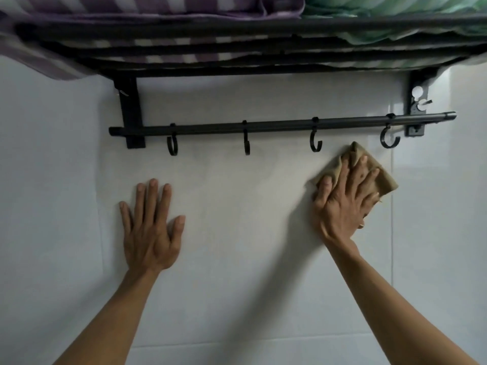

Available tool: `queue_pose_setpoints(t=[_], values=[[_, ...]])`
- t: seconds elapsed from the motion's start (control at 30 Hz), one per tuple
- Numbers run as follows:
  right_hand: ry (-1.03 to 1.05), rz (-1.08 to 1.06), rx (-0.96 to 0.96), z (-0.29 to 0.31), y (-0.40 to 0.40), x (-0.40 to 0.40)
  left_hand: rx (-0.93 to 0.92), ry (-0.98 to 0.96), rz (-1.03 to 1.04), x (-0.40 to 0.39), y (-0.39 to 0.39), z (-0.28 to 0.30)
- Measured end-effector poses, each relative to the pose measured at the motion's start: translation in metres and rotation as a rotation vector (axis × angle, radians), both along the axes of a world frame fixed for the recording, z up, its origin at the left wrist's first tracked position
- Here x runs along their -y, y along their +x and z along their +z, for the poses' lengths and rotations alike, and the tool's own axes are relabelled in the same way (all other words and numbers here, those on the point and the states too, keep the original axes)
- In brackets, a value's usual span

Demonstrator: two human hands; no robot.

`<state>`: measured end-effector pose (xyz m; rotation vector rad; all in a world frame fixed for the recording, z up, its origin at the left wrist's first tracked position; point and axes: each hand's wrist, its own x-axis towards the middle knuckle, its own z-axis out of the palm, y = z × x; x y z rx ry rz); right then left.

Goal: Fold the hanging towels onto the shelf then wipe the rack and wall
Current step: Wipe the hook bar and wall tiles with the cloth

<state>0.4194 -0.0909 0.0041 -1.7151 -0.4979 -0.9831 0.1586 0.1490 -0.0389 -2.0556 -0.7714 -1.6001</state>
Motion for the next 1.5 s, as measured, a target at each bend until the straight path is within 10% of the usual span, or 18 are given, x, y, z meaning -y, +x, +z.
queue_pose_setpoints(t=[0.7,1.5], values=[[-0.526,0.257,0.544,0.031,-0.177,-0.147,0.06,0.035,-0.062,-0.026,-0.033,-0.016],[-0.355,0.152,0.788,-0.122,-0.177,-0.156,0.123,0.049,-0.146,-0.035,-0.033,-0.033]])
